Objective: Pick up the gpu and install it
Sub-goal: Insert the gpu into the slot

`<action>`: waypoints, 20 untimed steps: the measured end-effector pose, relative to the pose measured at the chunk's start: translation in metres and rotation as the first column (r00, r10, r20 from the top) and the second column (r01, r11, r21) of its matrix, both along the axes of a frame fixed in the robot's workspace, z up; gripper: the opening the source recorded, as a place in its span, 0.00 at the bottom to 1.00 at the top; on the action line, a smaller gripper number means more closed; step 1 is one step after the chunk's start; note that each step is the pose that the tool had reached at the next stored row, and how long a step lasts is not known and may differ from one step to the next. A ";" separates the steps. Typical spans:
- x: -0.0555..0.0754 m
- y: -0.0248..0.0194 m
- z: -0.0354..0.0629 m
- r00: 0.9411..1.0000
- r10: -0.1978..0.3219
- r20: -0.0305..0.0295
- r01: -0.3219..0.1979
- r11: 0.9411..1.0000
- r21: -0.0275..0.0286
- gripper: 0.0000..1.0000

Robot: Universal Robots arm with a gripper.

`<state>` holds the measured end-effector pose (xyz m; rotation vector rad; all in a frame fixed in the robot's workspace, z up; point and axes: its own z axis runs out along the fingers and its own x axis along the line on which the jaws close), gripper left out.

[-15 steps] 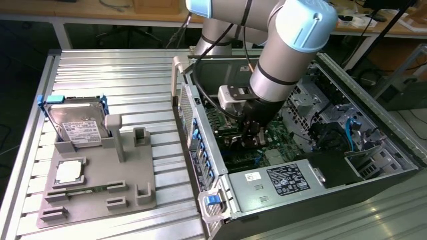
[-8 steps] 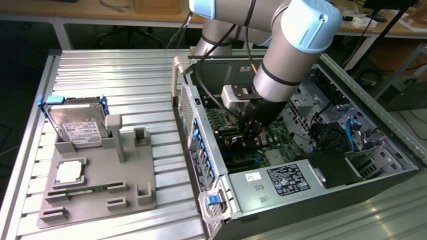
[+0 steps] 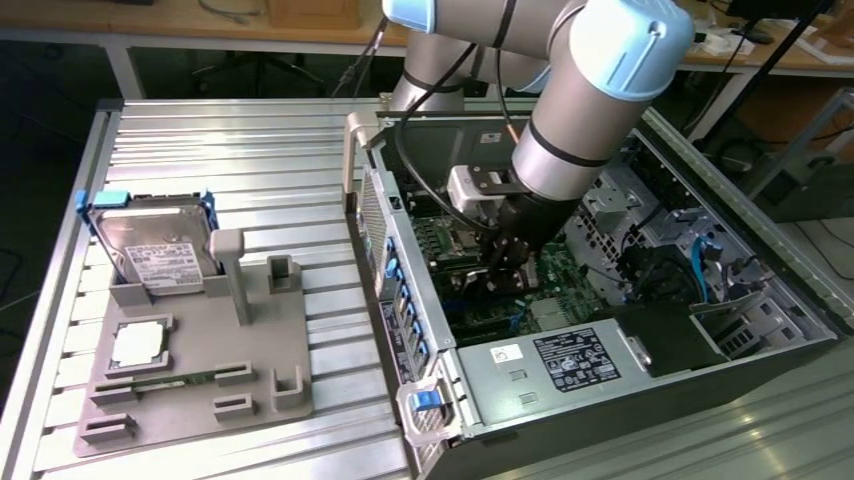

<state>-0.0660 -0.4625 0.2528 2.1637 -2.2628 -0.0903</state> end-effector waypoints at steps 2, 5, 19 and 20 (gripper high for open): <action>0.002 0.0000 0.0001 1.000 0.000 -0.008 0.000 1.000 0.000 0.27; 0.004 0.0000 0.0002 1.000 0.000 -0.016 0.000 1.000 0.000 0.27; 0.007 -0.0002 -0.0010 0.996 -0.001 -0.085 0.001 1.000 0.000 0.27; 0.007 -0.0002 -0.0015 0.997 0.001 -0.074 -0.001 1.000 -0.001 0.27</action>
